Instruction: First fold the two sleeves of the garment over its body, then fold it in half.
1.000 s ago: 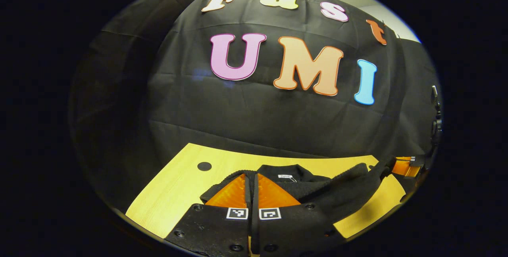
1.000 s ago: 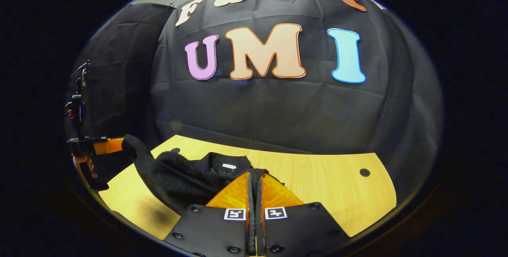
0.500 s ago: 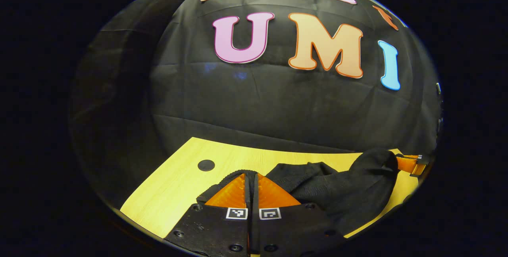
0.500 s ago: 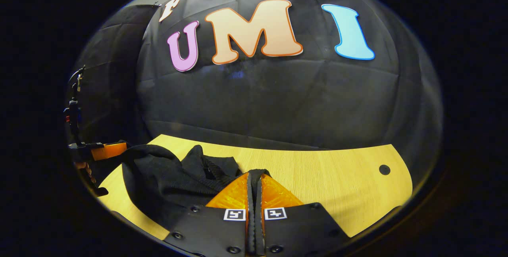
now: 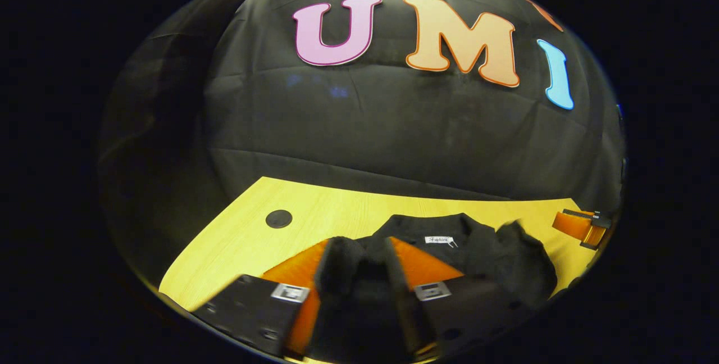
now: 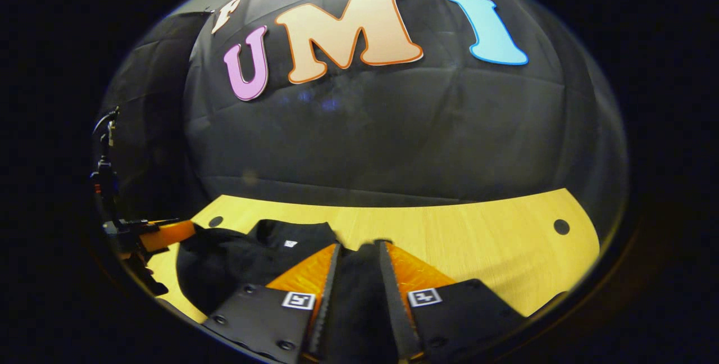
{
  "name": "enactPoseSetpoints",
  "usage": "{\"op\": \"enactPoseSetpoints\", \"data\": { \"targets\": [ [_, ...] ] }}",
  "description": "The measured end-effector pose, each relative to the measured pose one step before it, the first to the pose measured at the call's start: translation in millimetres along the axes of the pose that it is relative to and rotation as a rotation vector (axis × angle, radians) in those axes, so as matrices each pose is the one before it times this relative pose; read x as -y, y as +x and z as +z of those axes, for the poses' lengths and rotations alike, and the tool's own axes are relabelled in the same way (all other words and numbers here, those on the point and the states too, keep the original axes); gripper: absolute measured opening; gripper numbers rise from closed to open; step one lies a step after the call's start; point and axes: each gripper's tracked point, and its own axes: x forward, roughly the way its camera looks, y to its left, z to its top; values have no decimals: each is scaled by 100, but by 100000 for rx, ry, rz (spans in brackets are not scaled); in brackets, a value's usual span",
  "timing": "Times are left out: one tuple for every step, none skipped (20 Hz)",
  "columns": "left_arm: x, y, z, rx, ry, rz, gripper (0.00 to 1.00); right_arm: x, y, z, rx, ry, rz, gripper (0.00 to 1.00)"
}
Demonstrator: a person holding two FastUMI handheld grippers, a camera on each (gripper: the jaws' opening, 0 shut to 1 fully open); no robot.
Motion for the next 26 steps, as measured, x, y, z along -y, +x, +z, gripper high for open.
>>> {"op": "enactPoseSetpoints", "data": {
  "targets": [
    [-255,-276,126,-335,764,806,71,-48,-96,-411,-1869,1360,178,59],
    [-160,-89,19,63,269,584,91,372,-234,-432,-1469,-824,-1629,73],
    [-93,-394,391,1062,-113,-71,94,321,-243,-4,-461,-2005,-1726,86],
    [-31,-525,427,1397,-279,-327,92,159,573,561,314,-2600,-1593,100],
    [-8,-528,677,1533,-64,-369,93,-177,-417,603,1554,-2539,-726,99],
    [63,-567,363,1294,282,-6,92,-33,-540,528,1702,-2190,-403,95],
    [-39,-533,502,1155,570,80,92,-52,-654,511,1522,-1542,-428,95],
    [-29,-510,524,1164,596,-53,92,-159,-1016,342,1372,-1173,-422,98],
    [103,-524,375,576,489,-308,93,-207,-921,442,822,-803,-378,98],
    [-499,-940,746,902,115,-136,94,-166,-808,356,1370,-185,-60,98],
    [41,-990,915,2164,-303,-677,94,-243,-1046,380,1370,256,-91,98],
    [193,-1052,903,2832,-228,-790,94,-242,-1155,441,1239,513,-157,98],
    [210,-1150,1016,2493,-25,-1209,94,-259,-1368,328,1297,397,-285,98],
    [90,-1111,726,2172,938,-857,94,-192,-1499,300,1363,85,-447,98],
    [20,-1291,807,2041,1614,-314,94,-177,-1517,221,1265,-416,-519,98],
    [56,-1314,752,2318,1961,-772,94,-174,-1554,366,1831,-1034,-719,98],
    [155,-1295,911,2792,1944,-697,94,-134,-1578,428,2215,-1438,-928,98],
    [18,-1305,950,3567,989,-776,94,-338,-2647,272,1826,-1213,-1011,98],
    [393,-1265,772,2615,462,-1708,93,-280,-1790,433,2041,-222,-318,98],
    [140,-1433,355,1337,569,-1115,93,-542,-1745,468,3044,408,531,98],
    [-13,-1299,263,1110,504,-809,92,-466,-1637,498,2559,870,278,98],
    [-61,-1325,171,810,-63,-239,93,-255,-1562,13,1403,192,-802,95],
    [47,-1217,43,299,-877,-701,92,-116,-1503,-36,385,-1099,-1661,97],
    [530,-1205,-43,-309,-1880,-2182,92,16,-1461,-216,427,-1060,-1945,95],
    [535,-1173,-47,-70,-2047,-2061,94,-263,-1386,-82,588,-359,-894,95],
    [56,-1079,-64,-125,-1467,-889,94,-321,-405,-64,434,107,-409,95]
  ]
}}
